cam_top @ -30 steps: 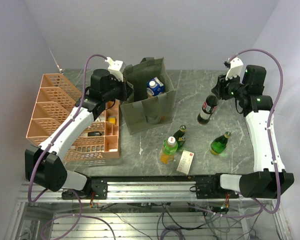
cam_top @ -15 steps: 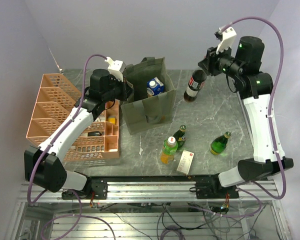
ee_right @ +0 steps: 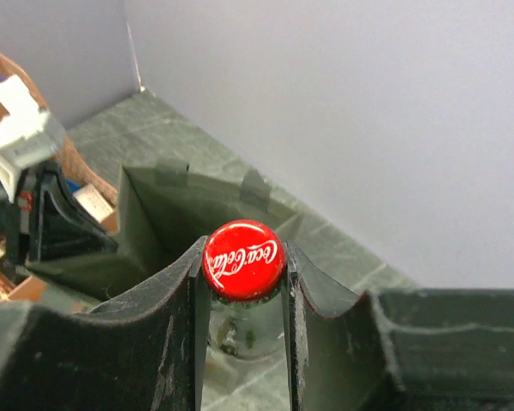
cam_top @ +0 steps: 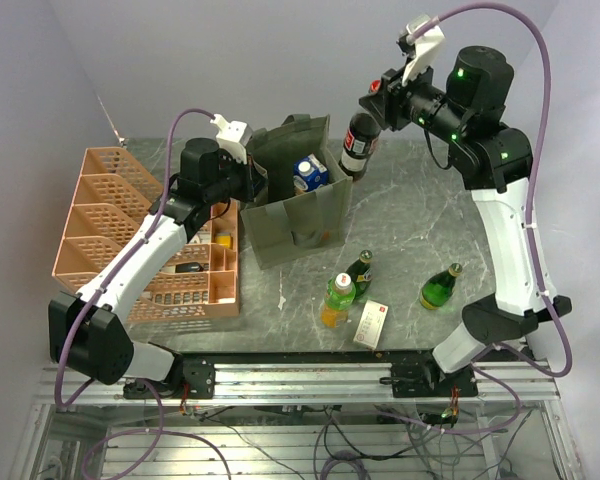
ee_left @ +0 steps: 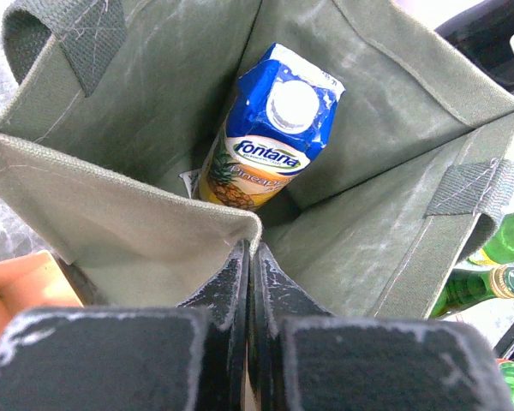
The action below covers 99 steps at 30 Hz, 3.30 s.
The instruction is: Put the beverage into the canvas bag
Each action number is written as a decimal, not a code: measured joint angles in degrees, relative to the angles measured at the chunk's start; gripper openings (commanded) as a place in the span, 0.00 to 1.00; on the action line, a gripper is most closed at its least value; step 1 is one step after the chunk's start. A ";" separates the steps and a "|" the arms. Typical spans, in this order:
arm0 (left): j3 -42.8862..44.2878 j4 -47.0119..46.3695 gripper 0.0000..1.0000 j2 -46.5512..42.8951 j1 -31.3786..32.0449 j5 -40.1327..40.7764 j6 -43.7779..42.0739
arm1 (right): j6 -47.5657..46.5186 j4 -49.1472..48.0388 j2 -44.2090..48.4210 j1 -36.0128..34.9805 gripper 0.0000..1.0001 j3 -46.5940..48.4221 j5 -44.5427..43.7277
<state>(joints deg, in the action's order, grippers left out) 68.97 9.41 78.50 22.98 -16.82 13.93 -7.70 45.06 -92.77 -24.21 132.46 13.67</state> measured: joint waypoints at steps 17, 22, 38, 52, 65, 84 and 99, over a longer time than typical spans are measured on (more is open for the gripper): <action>0.26 -0.02 0.07 0.72 0.00 -0.13 -0.04 | 0.59 0.28 -11.04 -1.81 0.00 20.55 2.67; 0.79 -0.04 0.07 1.18 0.00 -0.13 -0.07 | 1.70 0.31 -12.24 -2.67 0.00 23.19 5.46; 1.77 0.17 0.07 2.08 -0.02 -0.26 -0.07 | 3.15 -1.11 -16.70 -7.02 0.00 18.29 9.35; 2.60 0.33 0.07 2.71 -0.02 -1.44 -0.04 | 1.66 -10.14 -9.84 -7.52 0.00 0.13 7.91; 2.62 0.35 0.07 2.73 -0.02 -1.46 -0.24 | 3.78 -6.12 -11.65 -7.41 0.00 5.55 5.68; 3.43 1.25 0.07 3.43 0.00 -1.46 -0.46 | 8.15 -6.71 -9.27 -7.37 0.00 -1.77 15.67; 3.41 1.16 0.07 3.43 0.00 -1.46 -1.25 | -1.18 -12.28 0.44 -7.41 0.00 -28.33 4.20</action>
<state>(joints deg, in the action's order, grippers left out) 72.38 10.57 81.93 22.98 -18.28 12.69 -8.88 32.77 -92.33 -31.62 104.14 17.87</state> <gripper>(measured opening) 0.082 0.319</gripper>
